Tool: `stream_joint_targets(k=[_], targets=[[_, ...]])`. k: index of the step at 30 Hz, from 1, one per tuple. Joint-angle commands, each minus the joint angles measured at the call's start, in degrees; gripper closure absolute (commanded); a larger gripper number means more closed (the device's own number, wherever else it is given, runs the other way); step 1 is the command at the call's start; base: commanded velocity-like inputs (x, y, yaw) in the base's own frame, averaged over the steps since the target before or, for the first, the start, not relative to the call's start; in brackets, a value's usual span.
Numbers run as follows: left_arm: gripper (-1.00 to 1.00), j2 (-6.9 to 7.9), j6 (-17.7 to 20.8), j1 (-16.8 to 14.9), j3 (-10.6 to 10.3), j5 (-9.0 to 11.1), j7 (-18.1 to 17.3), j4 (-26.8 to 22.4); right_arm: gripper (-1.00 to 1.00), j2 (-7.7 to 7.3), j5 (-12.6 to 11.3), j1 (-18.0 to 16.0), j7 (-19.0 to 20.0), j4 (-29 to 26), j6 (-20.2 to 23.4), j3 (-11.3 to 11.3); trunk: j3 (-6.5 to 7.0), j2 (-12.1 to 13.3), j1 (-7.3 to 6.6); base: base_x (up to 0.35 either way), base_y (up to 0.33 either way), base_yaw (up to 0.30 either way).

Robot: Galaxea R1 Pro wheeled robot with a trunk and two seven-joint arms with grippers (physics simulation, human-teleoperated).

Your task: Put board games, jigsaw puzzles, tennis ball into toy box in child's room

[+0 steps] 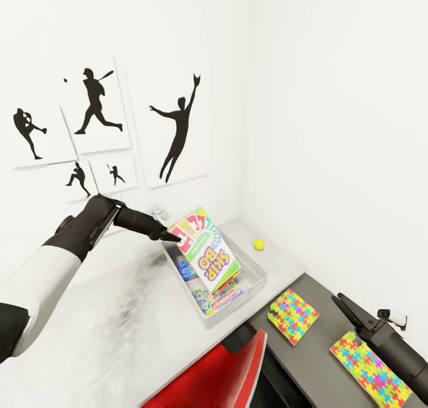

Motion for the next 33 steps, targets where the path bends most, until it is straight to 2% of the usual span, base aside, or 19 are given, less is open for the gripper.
stream_joint_targets(k=[1,15,33], targets=[[1.0,-0.03,0.5,-0.1,0.0,-0.3,-0.3,-0.1,-1.0,0.0,-0.2,0.0,0.0,0.0,0.3,0.0,-0.23,-0.1,0.03,0.0,0.0,0.0],[1.0,-0.84,-1.7,-0.2,0.0,-0.6,-0.3,-0.2,-1.0,0.0,0.0,-0.1,0.0,0.0,0.3,0.0,-1.54,-0.1,0.03,0.0,0.0,0.0],[1.0,-1.11,-2.0,-0.3,0.0,-0.8,-0.2,-0.2,-1.0,0.0,0.1,-0.1,0.0,0.1,0.4,0.0,-3.23,-0.1,0.03,0.0,0.0,0.0]])
